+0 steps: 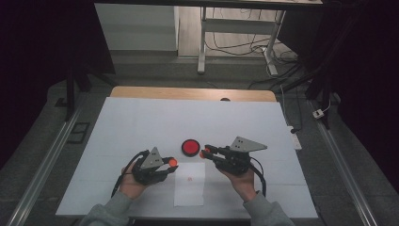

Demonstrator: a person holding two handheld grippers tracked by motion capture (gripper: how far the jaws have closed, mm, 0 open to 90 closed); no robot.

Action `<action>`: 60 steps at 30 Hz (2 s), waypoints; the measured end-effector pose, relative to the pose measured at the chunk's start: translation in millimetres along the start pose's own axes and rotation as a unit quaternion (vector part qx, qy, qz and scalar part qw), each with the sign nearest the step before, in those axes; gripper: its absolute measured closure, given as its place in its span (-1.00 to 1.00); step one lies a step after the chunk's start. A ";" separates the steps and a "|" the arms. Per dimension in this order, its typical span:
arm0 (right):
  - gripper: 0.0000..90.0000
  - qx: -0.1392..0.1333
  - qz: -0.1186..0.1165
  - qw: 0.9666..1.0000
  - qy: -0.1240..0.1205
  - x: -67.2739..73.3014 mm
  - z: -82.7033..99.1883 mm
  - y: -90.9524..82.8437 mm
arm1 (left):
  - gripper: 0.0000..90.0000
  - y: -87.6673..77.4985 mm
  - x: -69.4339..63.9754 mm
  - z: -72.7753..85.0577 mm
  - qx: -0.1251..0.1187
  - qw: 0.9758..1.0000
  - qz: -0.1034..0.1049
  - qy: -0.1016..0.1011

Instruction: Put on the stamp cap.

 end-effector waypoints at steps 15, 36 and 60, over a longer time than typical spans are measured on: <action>0.60 -0.014 0.003 1.000 -0.002 -0.8 -4.6 -5.4 | 0.44 14.8 -0.6 -28.0 -0.012 1.000 0.012 0.018; 0.60 -0.010 -0.004 1.000 -0.005 1.8 -3.0 -1.5 | 0.44 35.3 -13.5 -33.0 -0.006 0.999 0.042 0.020; 0.60 0.010 -0.029 1.000 0.000 12.1 4.6 12.5 | 0.44 37.8 -18.8 -37.8 -0.013 0.999 0.046 0.020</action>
Point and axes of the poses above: each handheld gripper's, and its own axes: y roughly forward along the jaws, z roughly out of its underside, x roughly to its left, the point moved 1 cm from there along y, roughly forward along the jaws, and after that the axes turned 2 degrees about x, right-handed, at the moved point
